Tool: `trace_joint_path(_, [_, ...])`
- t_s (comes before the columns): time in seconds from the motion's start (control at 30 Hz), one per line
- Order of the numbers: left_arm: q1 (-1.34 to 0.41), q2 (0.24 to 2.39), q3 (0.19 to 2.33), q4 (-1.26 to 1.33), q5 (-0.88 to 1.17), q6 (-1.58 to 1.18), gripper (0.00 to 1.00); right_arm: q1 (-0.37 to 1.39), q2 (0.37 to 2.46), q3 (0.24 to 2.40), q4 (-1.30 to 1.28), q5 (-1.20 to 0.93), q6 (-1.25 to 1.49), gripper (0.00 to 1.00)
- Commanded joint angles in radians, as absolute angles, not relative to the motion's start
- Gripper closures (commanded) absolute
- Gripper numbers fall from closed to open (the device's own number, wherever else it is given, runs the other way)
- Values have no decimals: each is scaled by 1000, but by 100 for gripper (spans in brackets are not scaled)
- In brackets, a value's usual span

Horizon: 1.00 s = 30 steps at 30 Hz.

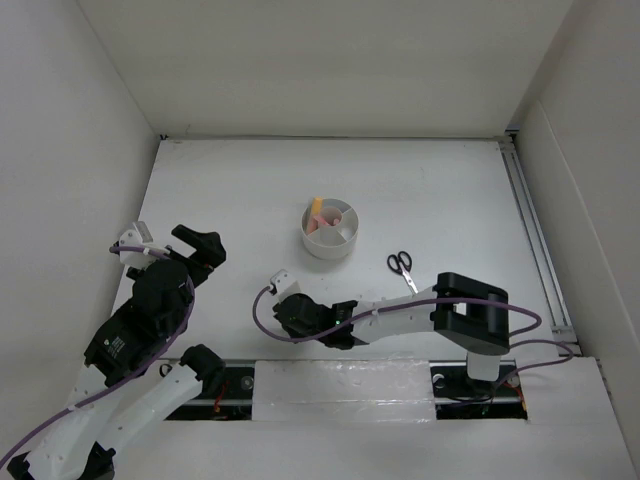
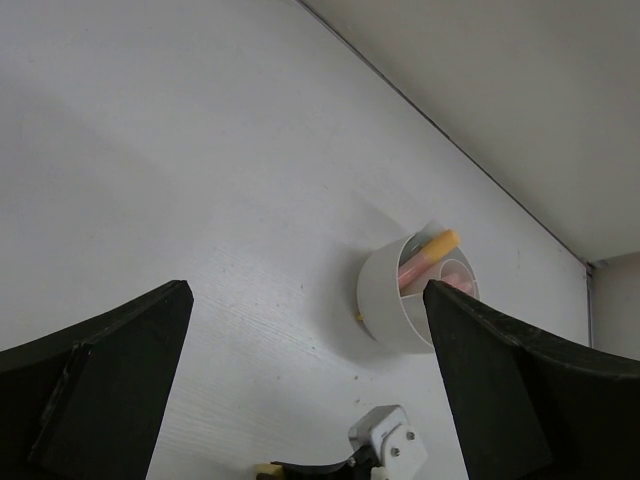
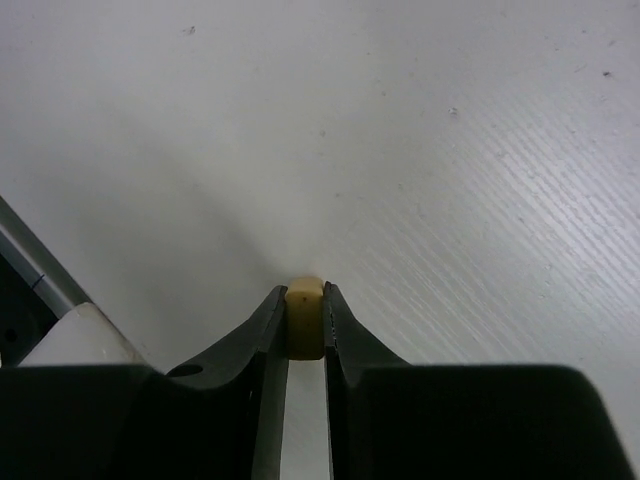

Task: Sort the stationery into containers
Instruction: Grab a piece of stationery with the right arm

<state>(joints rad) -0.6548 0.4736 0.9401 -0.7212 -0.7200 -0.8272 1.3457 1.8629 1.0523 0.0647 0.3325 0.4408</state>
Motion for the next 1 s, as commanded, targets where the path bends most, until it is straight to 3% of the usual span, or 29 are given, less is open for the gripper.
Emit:
trace_joint_path(0.0, [-658, 468, 923, -687, -721, -804, 0, 1316, 1722, 1057, 69, 368, 413, 100])
trace_joint_path(0.27, [-658, 477, 923, -676, -712, -804, 0, 1128, 1474, 1035, -28, 413, 259, 100])
trace_joint_path(0.63, [-658, 476, 923, -667, -703, -795, 0, 876, 1462, 1100, -52, 359, 153, 100])
trace_joint_path(0.97, [-658, 476, 914, -658, -703, -785, 0, 851, 1517, 1109, -28, 315, 153, 100])
